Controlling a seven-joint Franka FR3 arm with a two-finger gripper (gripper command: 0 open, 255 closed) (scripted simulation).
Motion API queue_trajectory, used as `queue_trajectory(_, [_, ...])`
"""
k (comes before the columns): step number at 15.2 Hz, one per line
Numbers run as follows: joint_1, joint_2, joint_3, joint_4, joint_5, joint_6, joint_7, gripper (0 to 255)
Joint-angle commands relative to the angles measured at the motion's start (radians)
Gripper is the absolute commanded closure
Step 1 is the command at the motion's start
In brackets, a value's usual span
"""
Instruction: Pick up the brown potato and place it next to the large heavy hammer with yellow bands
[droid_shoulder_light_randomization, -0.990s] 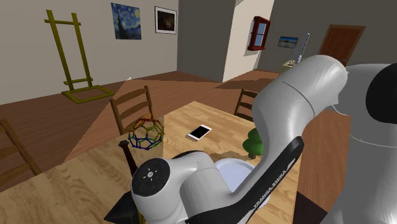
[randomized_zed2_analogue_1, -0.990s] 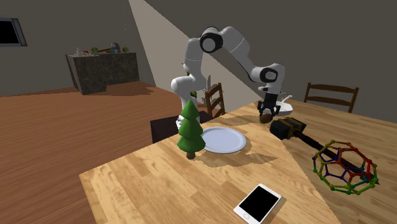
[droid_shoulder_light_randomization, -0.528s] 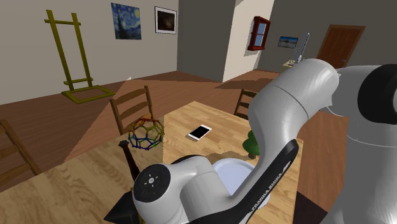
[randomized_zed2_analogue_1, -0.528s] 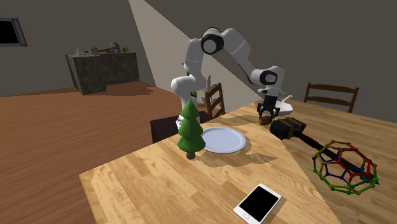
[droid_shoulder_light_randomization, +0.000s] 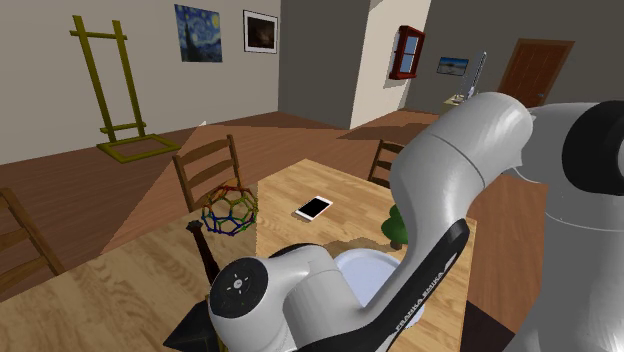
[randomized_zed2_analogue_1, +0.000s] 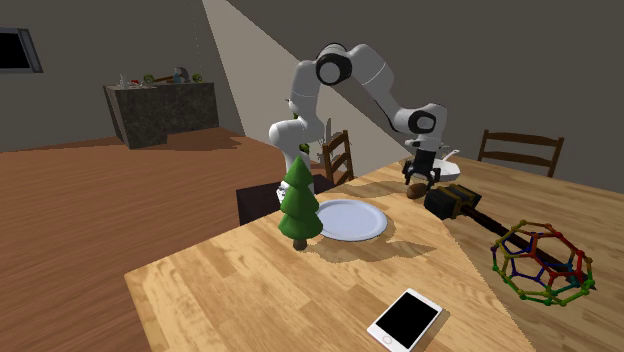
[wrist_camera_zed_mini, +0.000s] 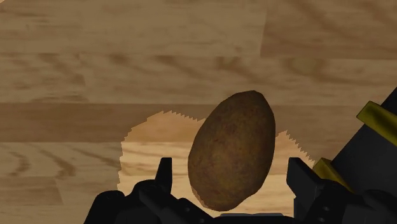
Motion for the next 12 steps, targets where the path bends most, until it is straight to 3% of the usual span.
queue_trajectory(1, [-0.009, -0.022, 0.018, 0.011, 0.028, -0.022, -0.017, 0])
queue_trajectory(4, [-0.029, -0.08, 0.063, 0.048, 0.1, -0.088, -0.062, 0])
queue_trajectory(12, [-0.029, -0.08, 0.062, 0.048, 0.1, -0.088, -0.062, 0])
